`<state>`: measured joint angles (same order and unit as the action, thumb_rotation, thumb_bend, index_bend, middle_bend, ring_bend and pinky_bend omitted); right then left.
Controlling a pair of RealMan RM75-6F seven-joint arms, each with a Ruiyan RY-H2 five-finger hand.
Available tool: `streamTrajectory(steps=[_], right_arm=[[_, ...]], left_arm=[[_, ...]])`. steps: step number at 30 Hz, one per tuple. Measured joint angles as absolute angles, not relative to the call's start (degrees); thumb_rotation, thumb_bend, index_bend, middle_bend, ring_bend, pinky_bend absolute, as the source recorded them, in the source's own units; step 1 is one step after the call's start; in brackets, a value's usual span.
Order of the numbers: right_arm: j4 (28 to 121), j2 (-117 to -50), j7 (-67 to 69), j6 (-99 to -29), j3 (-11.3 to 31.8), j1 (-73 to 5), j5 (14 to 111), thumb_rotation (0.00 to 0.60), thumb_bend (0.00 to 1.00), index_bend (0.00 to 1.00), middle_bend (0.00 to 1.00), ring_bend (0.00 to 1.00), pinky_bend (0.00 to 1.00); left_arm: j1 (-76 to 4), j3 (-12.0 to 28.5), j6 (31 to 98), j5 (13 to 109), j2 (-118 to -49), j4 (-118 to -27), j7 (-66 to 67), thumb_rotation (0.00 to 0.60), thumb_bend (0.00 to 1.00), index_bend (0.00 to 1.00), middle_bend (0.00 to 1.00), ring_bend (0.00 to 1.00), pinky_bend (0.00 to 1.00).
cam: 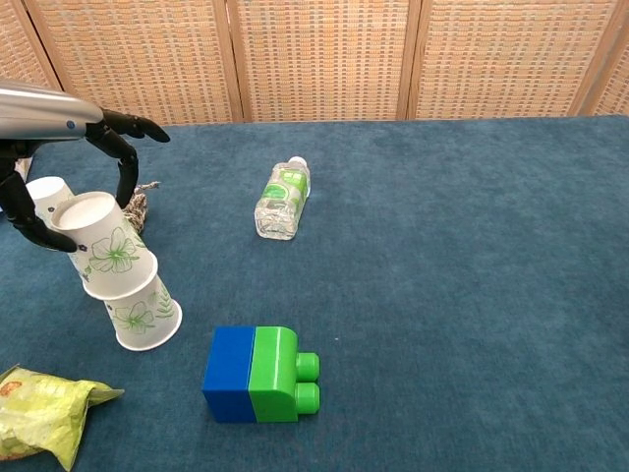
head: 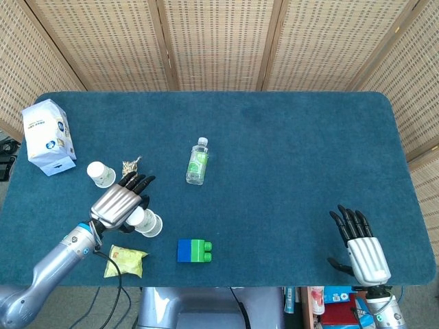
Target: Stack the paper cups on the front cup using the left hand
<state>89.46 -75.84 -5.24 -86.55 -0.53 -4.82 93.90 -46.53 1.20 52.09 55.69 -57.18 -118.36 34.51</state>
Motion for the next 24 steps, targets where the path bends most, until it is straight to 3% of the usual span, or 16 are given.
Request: streamTrajectory(steps=[5, 10, 12, 18, 24], right_arm=[[89.52, -75.84, -5.21, -86.61, -0.47, -4.75, 93.84, 0.600, 0.00, 0.00, 0.00, 0.00, 0.00], [89.55, -75.82, -5.17, -86.61, -0.46, -4.73, 93.84, 0.600, 0.00, 0.00, 0.00, 0.00, 0.00], [89.53, -75.79, -5.03, -86.72, -0.40, -4.70, 93.85, 0.600, 0.00, 0.00, 0.00, 0.00, 0.00], [89.48, -75.64, -4.71, -86.75, -0.27, -4.68, 93.69, 0.600, 0.00, 0.00, 0.00, 0.00, 0.00], [89.57, -75.60, -4.74, -86.86, -0.33, -4.64, 93.90, 0.600, 0.00, 0.00, 0.00, 0.00, 0.00]], left_arm=[[-47.71, 1.07, 52.62, 52.50, -60.02, -115.89, 36.41, 0.600, 0.20, 0.44, 0.00, 0.00, 0.00], [-49.02, 1.07, 52.78, 49.54, -63.75, -113.00, 37.62, 0.600, 0.21, 0.21, 0.00, 0.00, 0.00], [-49.33, 1.12, 52.81, 48.97, -65.01, -112.13, 37.57, 0.600, 0.21, 0.17, 0.00, 0.00, 0.00], [-49.35, 1.61, 53.77, 49.17, -65.90, -111.43, 35.71, 0.600, 0.20, 0.15, 0.00, 0.00, 0.00], [-48.36, 2.35, 55.60, 50.25, -62.46, -111.94, 33.55, 0.600, 0.20, 0.15, 0.00, 0.00, 0.00]])
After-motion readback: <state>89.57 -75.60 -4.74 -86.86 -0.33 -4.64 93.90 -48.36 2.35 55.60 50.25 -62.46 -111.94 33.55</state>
